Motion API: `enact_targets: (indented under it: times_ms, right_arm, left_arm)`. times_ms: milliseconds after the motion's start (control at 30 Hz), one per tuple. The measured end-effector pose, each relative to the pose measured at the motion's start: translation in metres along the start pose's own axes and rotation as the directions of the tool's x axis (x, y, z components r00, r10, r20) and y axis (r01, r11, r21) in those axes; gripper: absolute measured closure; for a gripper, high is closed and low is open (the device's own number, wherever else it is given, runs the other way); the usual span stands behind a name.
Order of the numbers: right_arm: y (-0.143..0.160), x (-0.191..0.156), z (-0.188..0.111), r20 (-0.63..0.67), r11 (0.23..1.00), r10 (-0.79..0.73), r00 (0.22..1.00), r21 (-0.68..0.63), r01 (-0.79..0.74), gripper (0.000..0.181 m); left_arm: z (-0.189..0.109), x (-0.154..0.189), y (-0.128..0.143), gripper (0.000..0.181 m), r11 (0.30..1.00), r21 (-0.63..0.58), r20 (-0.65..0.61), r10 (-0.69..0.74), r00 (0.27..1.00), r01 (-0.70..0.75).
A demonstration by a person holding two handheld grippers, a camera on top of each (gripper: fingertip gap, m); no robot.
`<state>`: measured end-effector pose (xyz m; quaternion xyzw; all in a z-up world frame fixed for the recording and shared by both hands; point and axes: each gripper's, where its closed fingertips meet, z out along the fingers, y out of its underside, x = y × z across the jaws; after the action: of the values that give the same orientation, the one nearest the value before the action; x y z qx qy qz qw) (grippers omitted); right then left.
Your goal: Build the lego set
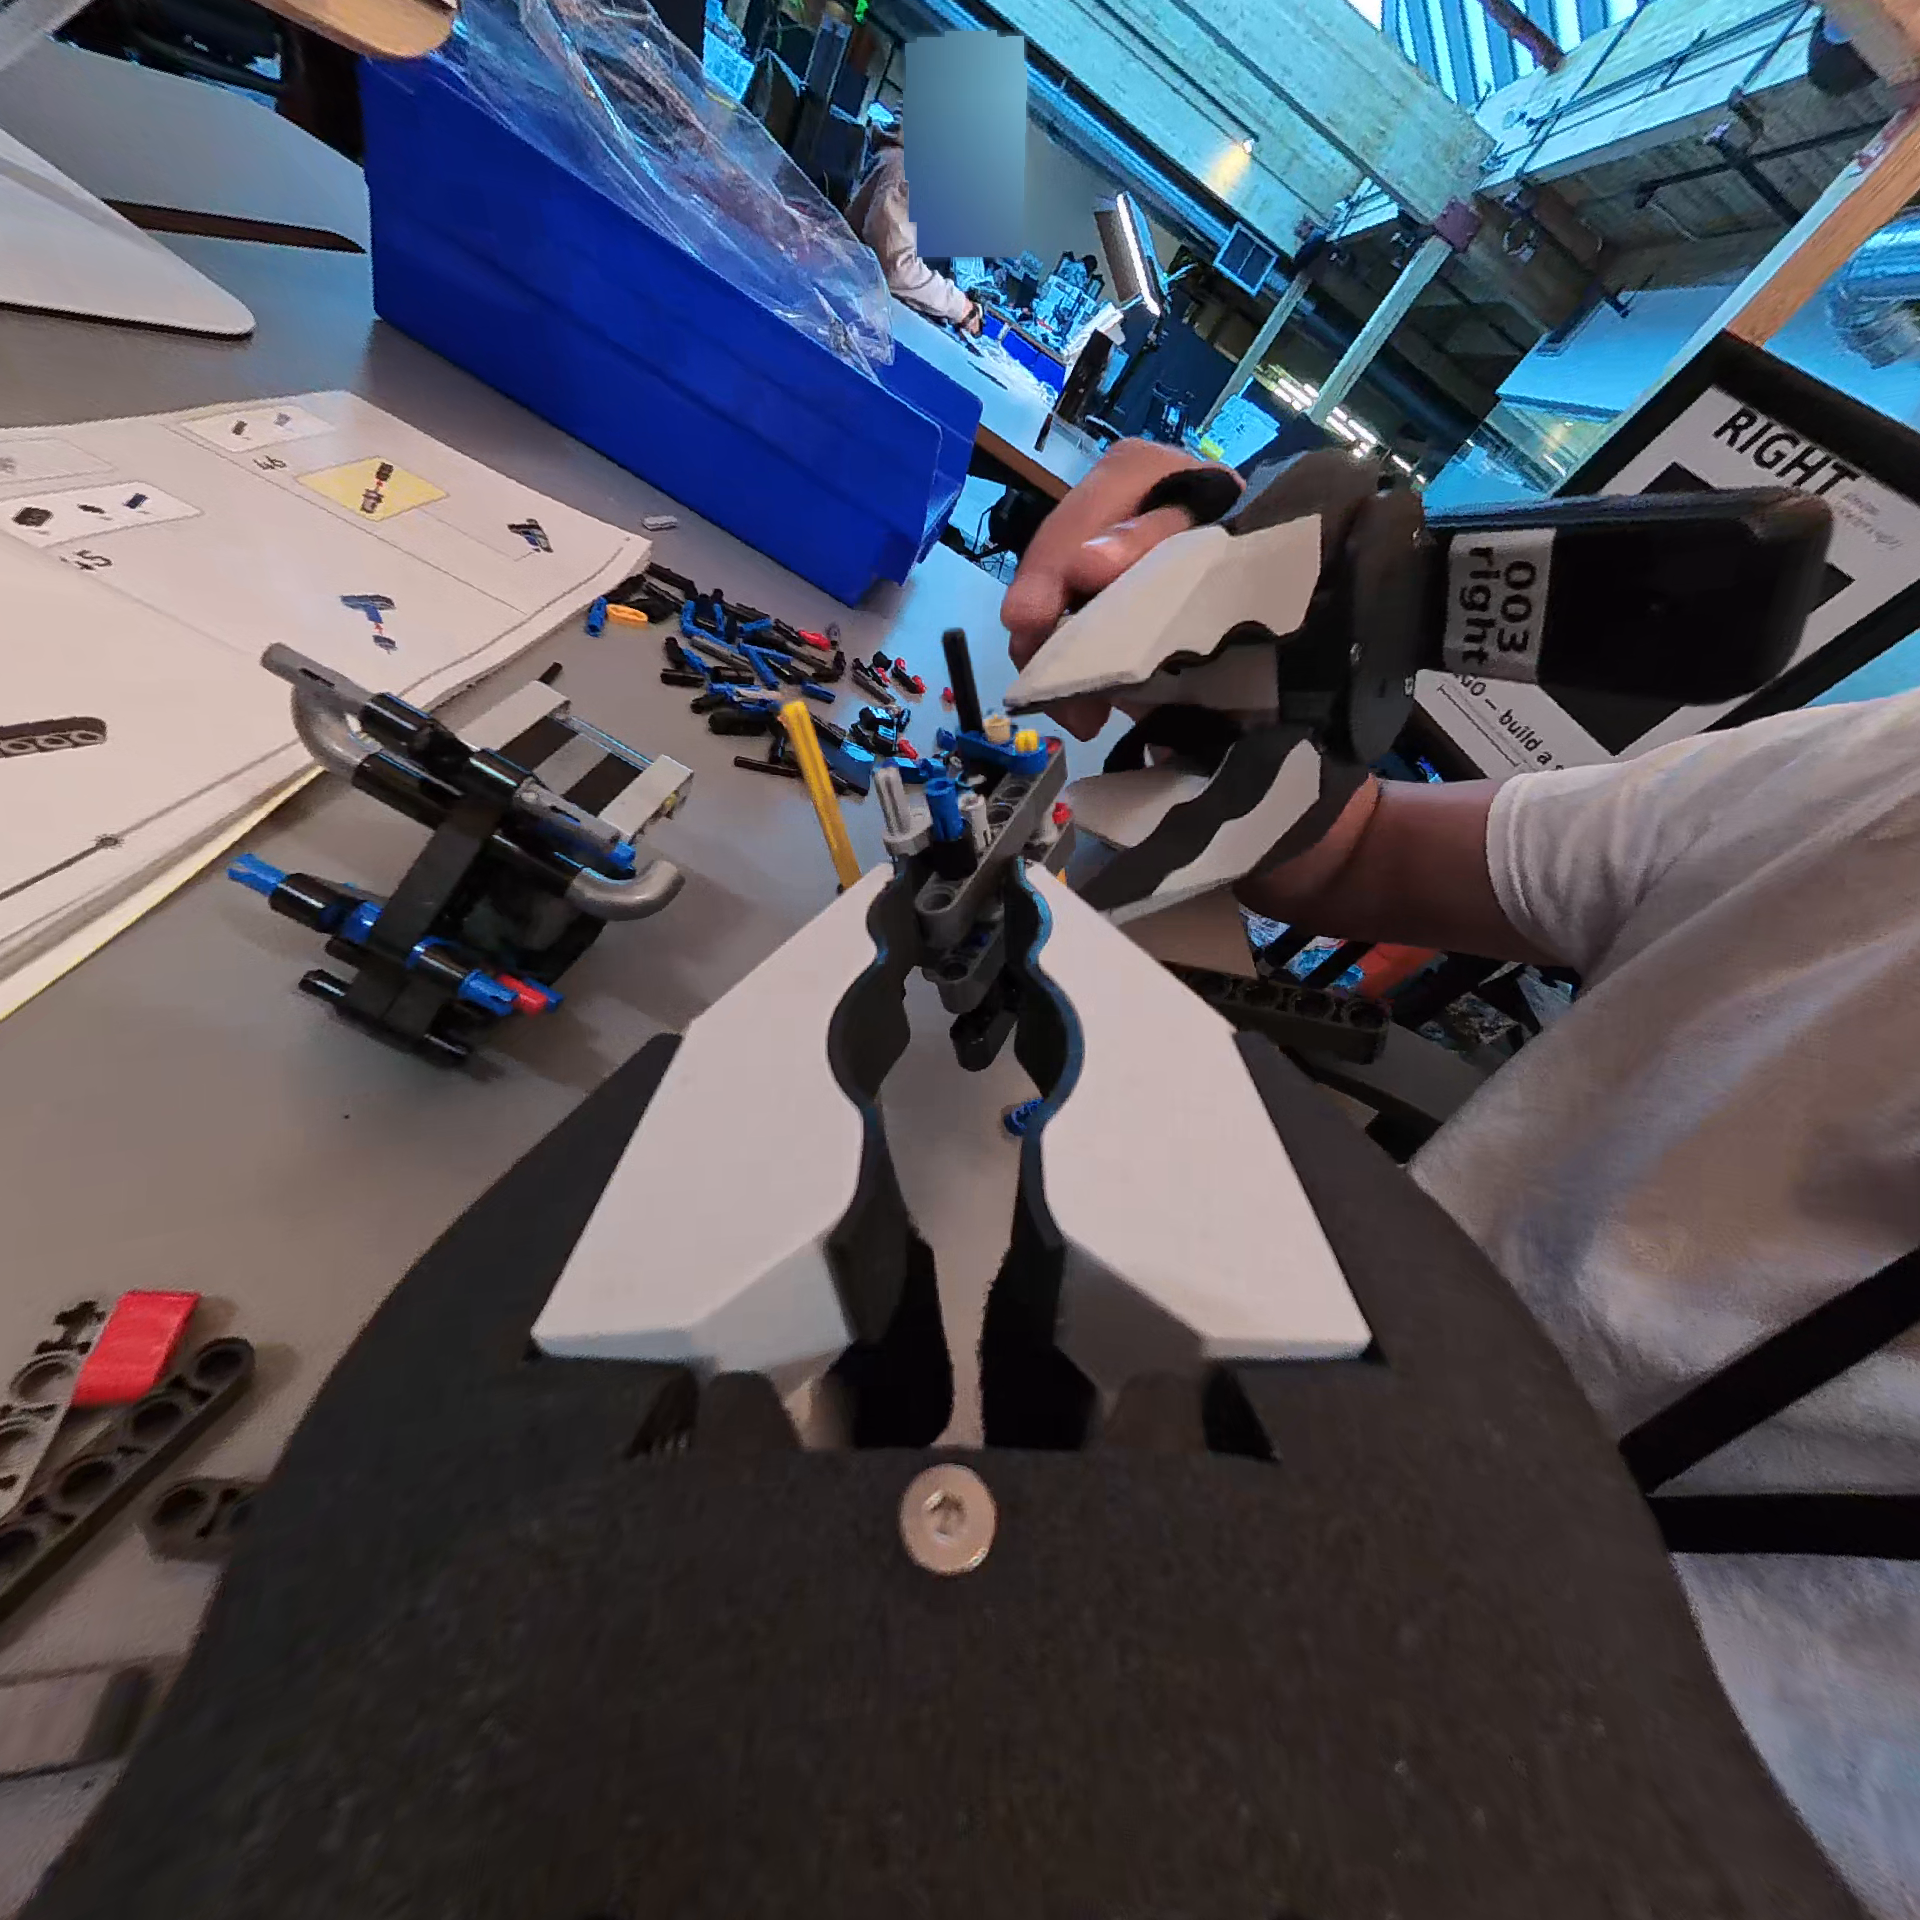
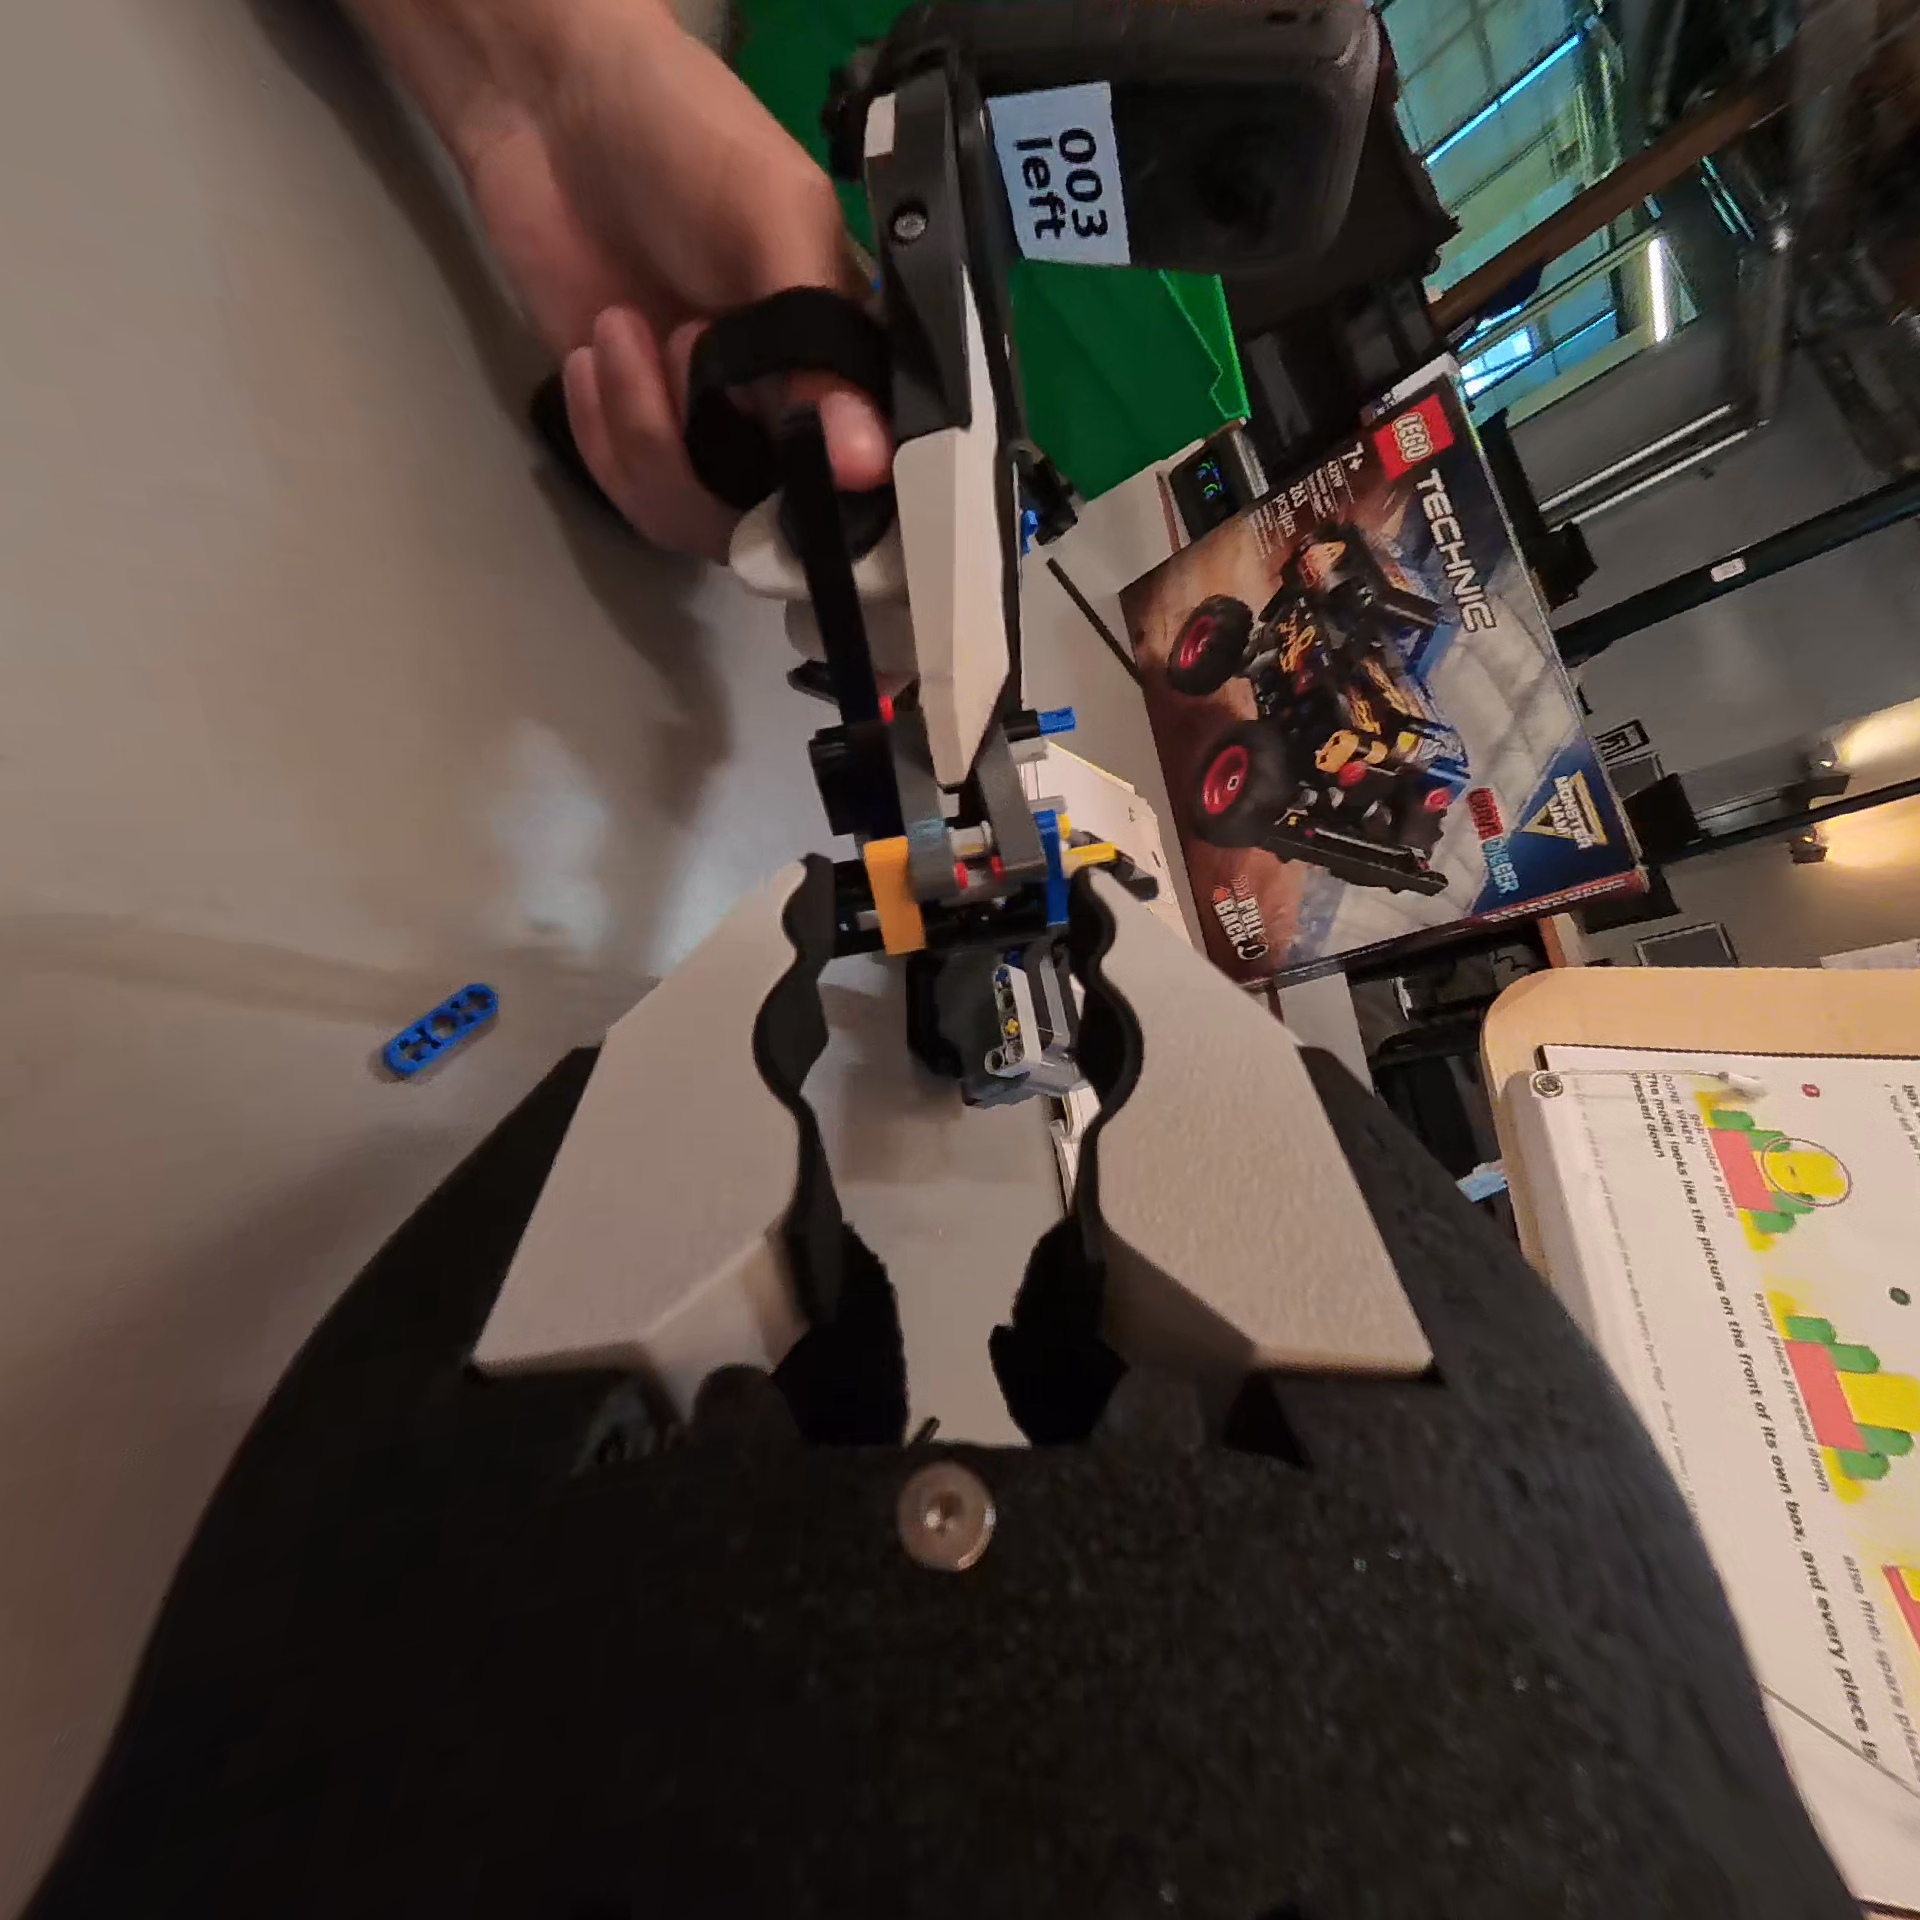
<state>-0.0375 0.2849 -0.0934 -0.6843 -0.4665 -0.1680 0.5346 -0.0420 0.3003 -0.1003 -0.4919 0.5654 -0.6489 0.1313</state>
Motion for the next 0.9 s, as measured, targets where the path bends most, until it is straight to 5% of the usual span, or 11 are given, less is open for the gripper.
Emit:
enact_targets:
  times_ms: [900]
  right_arm:
    - [-0.006, -0.008, -0.003, -0.015, 0.986, -0.163, 0.986, 0.020, 0.164, 0.146]
  left_arm:
    - [0.003, 0.011, 0.009, 0.168, 0.998, -0.052, -0.072, -0.023, 0.997, 0.019]
